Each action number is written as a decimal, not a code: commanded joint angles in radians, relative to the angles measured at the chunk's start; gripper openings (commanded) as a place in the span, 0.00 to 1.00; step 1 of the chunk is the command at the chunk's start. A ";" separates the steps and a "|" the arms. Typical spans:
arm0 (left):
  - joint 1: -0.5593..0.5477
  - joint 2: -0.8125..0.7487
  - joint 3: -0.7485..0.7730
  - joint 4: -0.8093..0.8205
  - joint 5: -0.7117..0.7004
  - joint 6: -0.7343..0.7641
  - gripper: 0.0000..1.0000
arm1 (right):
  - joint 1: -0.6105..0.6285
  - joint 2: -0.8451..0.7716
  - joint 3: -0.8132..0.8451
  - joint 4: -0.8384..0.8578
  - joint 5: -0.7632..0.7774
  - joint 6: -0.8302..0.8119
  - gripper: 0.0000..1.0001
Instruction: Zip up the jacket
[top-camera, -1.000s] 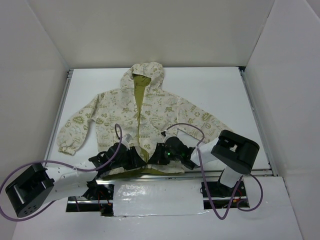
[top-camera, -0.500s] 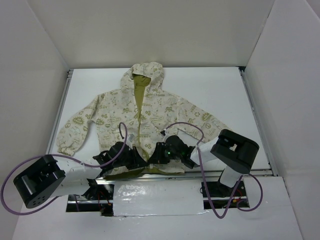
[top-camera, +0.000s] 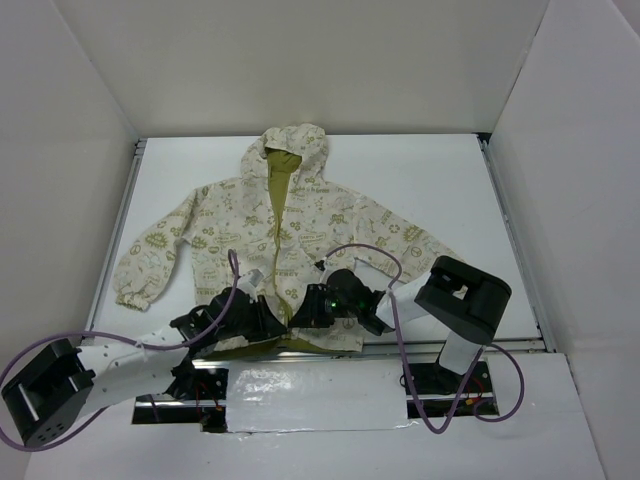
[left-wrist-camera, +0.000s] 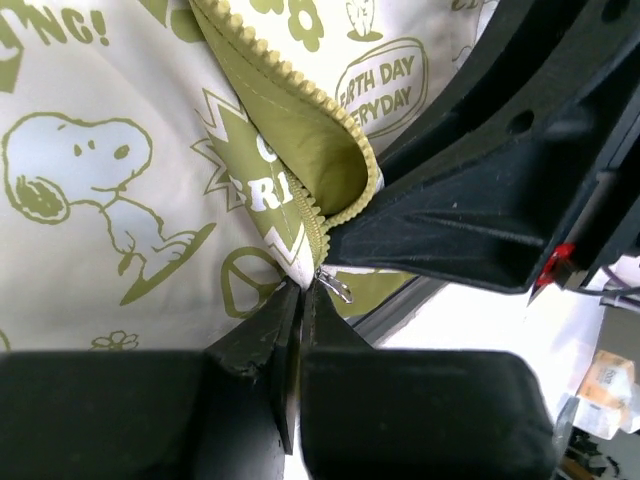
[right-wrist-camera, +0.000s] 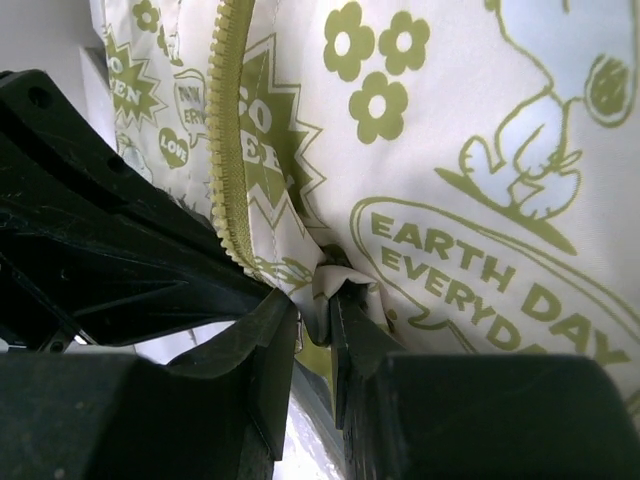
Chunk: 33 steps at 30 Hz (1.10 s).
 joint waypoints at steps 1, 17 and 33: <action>-0.002 -0.056 -0.002 -0.006 -0.011 0.035 0.07 | -0.007 0.027 -0.003 -0.078 0.032 -0.038 0.25; 0.006 -0.088 0.026 -0.018 0.023 0.048 0.00 | -0.014 -0.152 -0.128 0.141 -0.070 -0.138 0.40; 0.076 -0.108 0.028 0.063 0.167 0.025 0.00 | 0.019 -0.320 -0.136 0.138 -0.167 -0.122 0.41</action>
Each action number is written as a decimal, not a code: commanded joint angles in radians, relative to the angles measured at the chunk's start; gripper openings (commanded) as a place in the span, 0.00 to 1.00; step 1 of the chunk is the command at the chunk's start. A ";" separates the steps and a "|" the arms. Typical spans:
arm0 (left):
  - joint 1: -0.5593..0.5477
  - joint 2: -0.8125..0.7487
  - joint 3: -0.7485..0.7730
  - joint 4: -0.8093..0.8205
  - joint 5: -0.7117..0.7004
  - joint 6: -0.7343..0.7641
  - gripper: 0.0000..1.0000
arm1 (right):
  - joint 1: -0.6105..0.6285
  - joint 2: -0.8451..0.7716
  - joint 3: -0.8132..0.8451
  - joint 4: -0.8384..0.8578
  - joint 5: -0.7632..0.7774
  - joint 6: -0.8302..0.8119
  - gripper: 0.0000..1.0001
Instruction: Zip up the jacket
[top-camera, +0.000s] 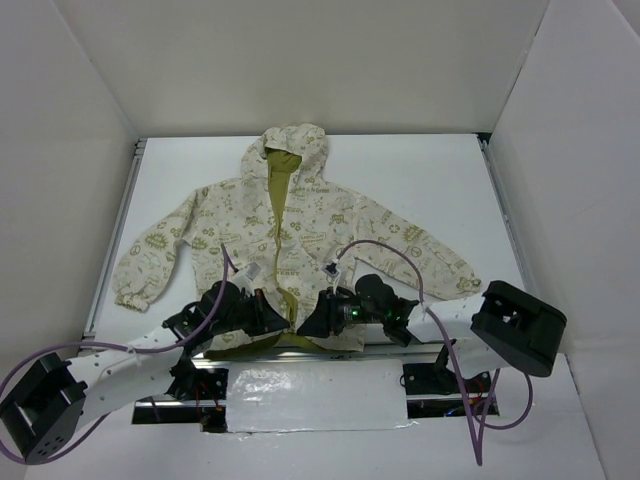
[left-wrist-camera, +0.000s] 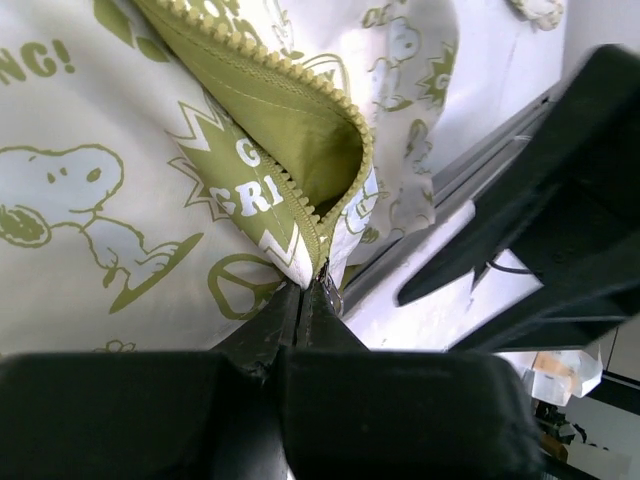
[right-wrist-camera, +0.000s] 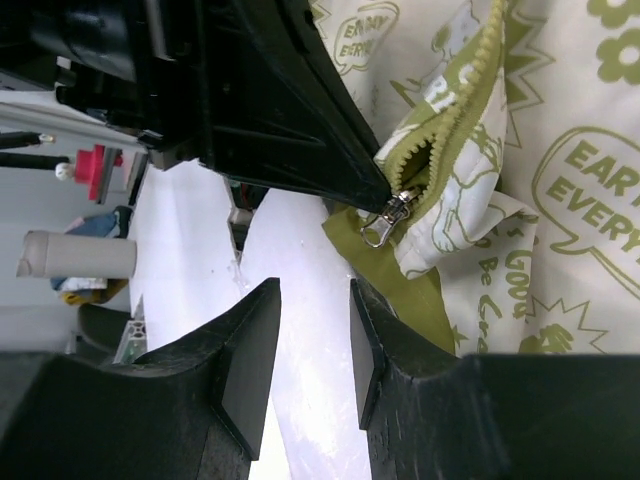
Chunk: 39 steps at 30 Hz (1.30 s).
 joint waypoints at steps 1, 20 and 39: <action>0.005 -0.026 0.007 0.084 0.044 0.005 0.00 | 0.006 0.056 0.047 0.065 -0.030 0.068 0.41; 0.012 -0.049 -0.013 0.106 0.061 0.002 0.00 | 0.015 0.249 0.072 0.277 -0.041 0.244 0.42; 0.012 -0.060 -0.032 0.127 0.081 0.011 0.00 | -0.003 0.295 0.072 0.260 0.002 0.298 0.23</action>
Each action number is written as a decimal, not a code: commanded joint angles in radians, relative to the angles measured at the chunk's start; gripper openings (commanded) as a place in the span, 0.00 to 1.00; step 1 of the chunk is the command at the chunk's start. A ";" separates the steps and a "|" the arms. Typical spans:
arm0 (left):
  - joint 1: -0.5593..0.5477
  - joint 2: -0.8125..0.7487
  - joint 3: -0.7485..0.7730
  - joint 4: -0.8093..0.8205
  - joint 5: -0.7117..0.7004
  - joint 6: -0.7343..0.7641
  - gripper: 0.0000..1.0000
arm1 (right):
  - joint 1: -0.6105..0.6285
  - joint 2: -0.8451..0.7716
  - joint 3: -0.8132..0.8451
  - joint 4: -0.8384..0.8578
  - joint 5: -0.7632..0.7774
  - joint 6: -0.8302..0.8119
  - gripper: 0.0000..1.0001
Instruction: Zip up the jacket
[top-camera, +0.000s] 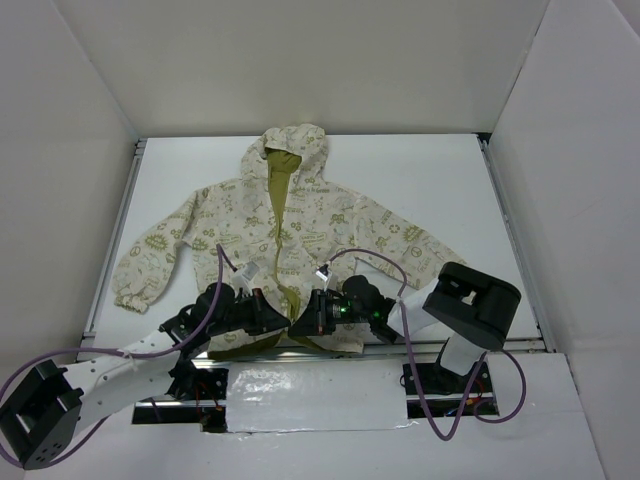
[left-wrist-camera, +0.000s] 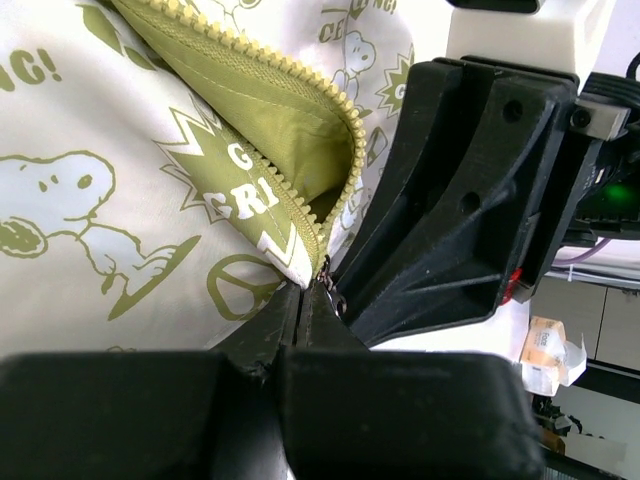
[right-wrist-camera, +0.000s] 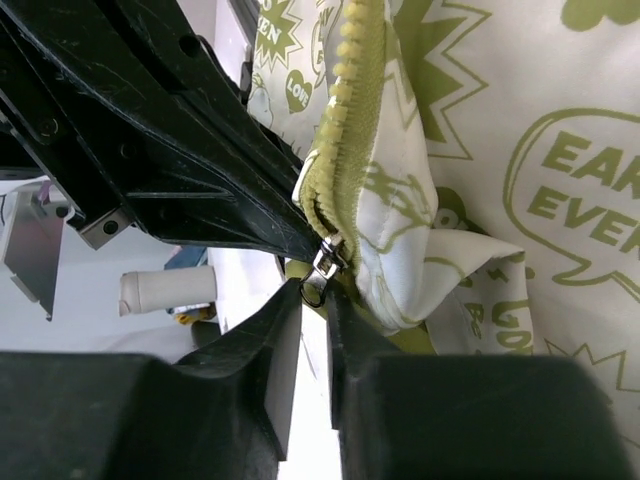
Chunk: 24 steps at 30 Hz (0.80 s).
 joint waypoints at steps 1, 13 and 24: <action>0.001 -0.006 -0.007 0.063 0.048 0.012 0.00 | -0.010 0.010 0.024 0.041 0.029 0.008 0.20; 0.001 -0.014 -0.009 0.052 0.050 0.040 0.19 | -0.027 -0.013 0.006 0.036 0.029 0.027 0.00; 0.001 -0.032 -0.047 0.063 0.045 0.021 0.28 | -0.031 -0.035 -0.008 0.010 0.051 0.025 0.00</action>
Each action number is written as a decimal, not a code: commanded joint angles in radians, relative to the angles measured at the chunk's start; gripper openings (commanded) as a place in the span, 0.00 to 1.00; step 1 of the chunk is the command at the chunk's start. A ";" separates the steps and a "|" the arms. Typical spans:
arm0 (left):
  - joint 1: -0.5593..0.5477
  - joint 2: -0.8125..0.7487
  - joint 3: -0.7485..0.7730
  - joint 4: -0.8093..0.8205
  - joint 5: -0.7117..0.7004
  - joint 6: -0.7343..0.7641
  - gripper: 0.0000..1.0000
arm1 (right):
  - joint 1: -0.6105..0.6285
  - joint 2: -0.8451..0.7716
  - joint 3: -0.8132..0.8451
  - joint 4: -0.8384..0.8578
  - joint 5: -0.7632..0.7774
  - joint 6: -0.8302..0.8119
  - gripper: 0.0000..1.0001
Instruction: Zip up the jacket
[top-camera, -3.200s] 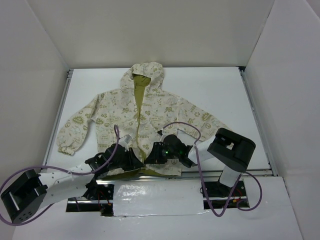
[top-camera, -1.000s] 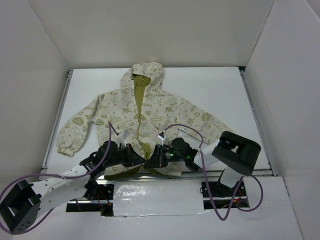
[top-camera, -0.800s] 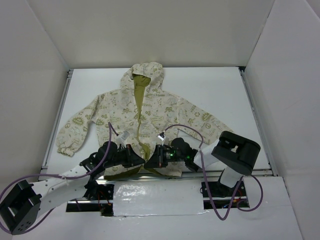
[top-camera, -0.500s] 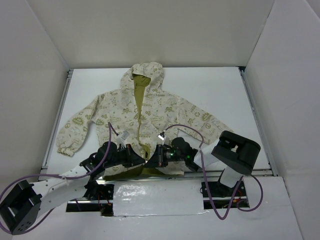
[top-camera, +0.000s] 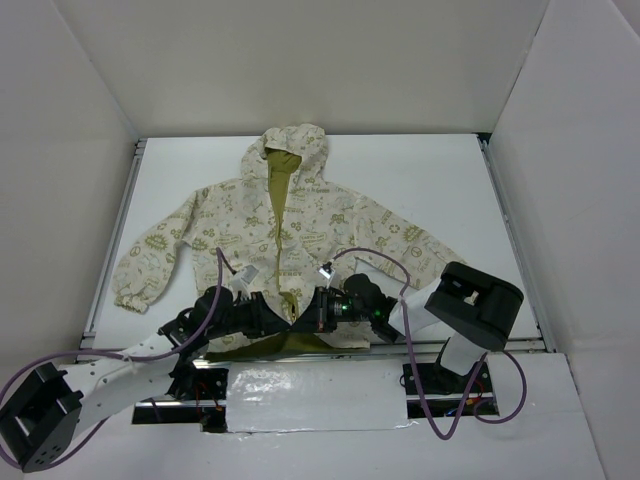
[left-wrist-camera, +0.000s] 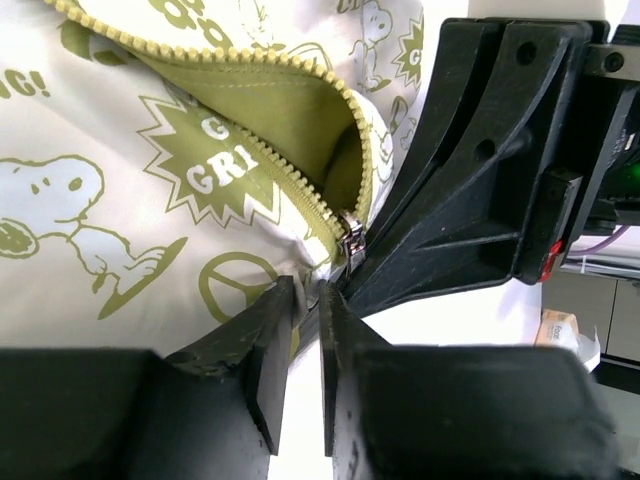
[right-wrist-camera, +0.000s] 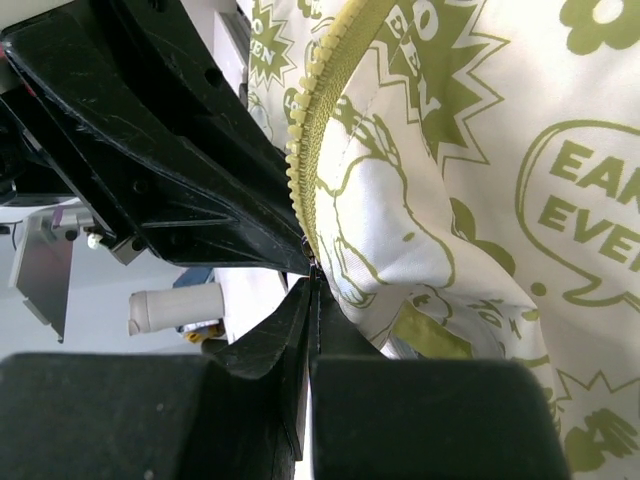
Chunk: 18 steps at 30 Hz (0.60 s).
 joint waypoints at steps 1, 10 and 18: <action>-0.002 -0.011 -0.010 0.050 0.037 -0.002 0.28 | -0.010 -0.022 -0.004 0.035 0.023 -0.004 0.00; -0.002 0.049 -0.005 0.095 0.043 -0.002 0.38 | -0.009 -0.002 -0.019 0.109 0.002 0.015 0.00; -0.002 0.090 -0.026 0.145 0.042 -0.005 0.09 | -0.013 0.003 -0.027 0.126 -0.001 0.024 0.00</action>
